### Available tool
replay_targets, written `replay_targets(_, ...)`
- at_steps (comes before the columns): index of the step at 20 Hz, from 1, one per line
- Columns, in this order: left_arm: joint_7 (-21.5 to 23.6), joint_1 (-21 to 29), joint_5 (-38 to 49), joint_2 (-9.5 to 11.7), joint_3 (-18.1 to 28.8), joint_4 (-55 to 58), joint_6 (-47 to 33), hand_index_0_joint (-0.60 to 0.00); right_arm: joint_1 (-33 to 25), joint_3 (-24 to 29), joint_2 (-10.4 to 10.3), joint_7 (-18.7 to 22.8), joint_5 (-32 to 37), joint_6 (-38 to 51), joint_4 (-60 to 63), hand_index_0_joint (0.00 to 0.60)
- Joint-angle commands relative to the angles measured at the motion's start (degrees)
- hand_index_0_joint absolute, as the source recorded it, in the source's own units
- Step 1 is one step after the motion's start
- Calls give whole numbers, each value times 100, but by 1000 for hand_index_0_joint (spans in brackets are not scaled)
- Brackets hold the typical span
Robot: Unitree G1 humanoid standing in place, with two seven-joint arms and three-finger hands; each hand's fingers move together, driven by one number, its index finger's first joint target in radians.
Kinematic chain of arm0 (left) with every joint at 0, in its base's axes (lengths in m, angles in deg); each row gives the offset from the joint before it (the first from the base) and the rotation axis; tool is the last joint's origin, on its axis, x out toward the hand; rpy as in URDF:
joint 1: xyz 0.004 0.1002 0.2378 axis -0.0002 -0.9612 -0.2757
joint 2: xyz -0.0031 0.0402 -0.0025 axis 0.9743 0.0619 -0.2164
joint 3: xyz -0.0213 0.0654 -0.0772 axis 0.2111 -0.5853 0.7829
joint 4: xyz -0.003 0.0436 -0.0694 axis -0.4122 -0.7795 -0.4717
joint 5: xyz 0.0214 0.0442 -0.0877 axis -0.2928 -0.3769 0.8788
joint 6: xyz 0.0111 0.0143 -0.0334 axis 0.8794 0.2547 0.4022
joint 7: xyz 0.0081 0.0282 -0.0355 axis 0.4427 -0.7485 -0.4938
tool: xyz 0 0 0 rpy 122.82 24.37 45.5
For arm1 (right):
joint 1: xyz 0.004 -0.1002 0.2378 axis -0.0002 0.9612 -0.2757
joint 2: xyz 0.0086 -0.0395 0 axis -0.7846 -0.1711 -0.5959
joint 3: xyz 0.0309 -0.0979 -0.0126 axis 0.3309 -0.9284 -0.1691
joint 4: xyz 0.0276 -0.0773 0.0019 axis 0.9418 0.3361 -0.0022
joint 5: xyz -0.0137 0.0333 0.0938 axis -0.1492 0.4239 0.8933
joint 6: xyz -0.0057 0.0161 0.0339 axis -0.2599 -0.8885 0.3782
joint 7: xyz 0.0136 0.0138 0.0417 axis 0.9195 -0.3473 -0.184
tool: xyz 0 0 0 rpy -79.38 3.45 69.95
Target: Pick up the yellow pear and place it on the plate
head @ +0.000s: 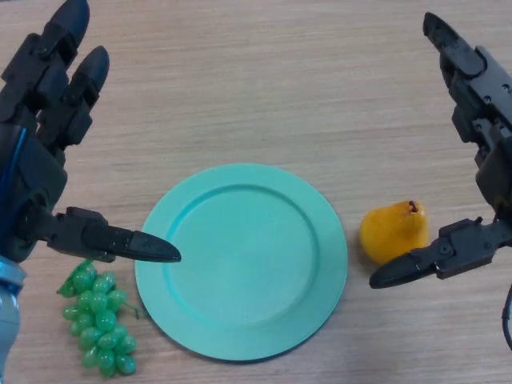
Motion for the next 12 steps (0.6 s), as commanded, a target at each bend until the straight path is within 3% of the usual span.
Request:
replay_targets(1, 91, 183, 43, 167, 269, 343, -510, 0, -196, 221, 119, 119, 6, 517, -326, 0)
replay_targets(7, 94, 148, -12, 146, 271, 349, -570, 0, -268, 259, 138, 183, -156, 548, -228, 0)
replay_targets(12, -249, -52, 17, 168, 444, 300, -508, 0, -417, 249, 183, 176, -300, 1132, 660, 0)
